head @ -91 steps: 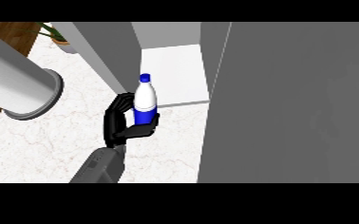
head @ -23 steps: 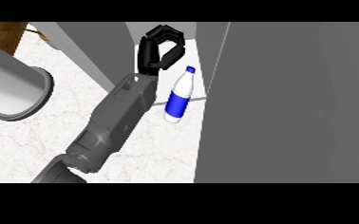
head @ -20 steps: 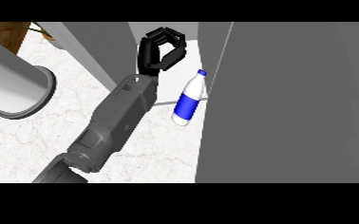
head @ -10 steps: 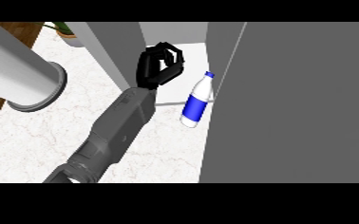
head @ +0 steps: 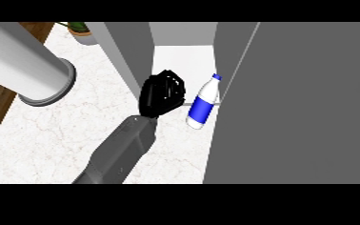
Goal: Pick up the bottled water, place it into the cabinet and close the cabinet
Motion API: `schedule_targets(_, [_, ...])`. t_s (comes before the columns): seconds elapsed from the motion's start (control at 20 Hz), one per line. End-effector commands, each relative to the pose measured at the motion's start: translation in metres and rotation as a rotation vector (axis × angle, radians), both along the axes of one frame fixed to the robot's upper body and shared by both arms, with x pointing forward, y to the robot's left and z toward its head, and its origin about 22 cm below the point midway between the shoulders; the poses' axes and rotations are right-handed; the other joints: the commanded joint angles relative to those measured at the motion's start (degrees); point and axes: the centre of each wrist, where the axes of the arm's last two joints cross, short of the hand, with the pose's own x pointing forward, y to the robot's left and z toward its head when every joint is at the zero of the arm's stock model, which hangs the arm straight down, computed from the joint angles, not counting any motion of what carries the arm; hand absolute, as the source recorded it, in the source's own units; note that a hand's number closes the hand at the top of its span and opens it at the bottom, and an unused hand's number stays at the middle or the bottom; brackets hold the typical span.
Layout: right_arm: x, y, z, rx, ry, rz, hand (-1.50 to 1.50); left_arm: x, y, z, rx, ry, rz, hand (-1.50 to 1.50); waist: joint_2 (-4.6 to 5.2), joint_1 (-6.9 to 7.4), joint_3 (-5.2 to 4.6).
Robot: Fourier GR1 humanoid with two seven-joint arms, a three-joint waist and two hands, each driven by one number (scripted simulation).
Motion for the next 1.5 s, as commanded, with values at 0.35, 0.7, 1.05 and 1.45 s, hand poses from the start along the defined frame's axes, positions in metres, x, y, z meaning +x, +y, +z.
schedule_targets(0.35, [-0.025,0.044,0.019,-0.004,-0.019,0.074,1.50,-0.058,0.037,-0.003,-0.010,0.006,-0.128,-1.50,-0.43,1.46,0.02])
schedule_targets(0.7, [-0.021,0.056,0.029,-0.140,-0.055,0.160,1.50,-0.085,0.089,-0.003,-0.023,0.037,-0.172,-1.50,-0.50,1.17,-0.06])
schedule_targets(1.05, [-0.027,0.086,0.026,-0.028,0.017,0.293,1.50,-0.141,0.137,0.004,0.002,-0.014,-0.088,-1.50,-0.66,1.74,-0.11])
schedule_targets(1.45, [-0.011,0.113,0.016,0.019,0.089,0.403,1.50,-0.175,0.222,0.025,0.172,-0.008,-0.003,-1.50,-0.66,2.50,-0.19])
